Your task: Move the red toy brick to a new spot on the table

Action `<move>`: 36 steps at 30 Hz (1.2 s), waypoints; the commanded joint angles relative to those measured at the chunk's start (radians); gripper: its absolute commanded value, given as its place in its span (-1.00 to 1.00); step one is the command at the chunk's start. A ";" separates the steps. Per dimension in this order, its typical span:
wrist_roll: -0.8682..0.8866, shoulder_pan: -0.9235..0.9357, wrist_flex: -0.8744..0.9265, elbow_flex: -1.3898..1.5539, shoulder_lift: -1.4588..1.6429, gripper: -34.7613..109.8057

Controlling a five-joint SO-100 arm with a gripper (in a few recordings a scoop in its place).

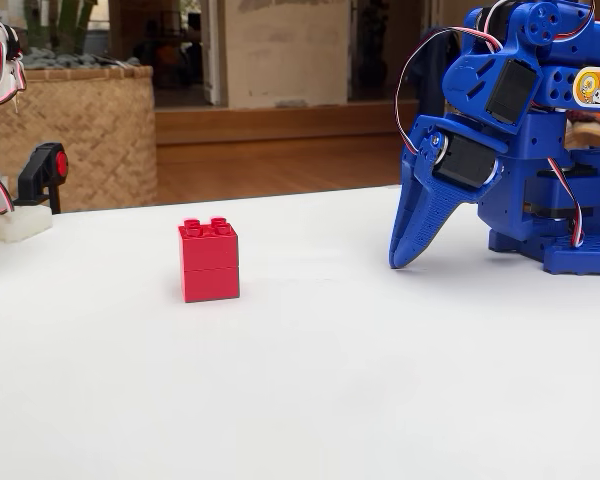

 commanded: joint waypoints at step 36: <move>0.087 0.069 -0.546 -1.071 -1.502 -0.13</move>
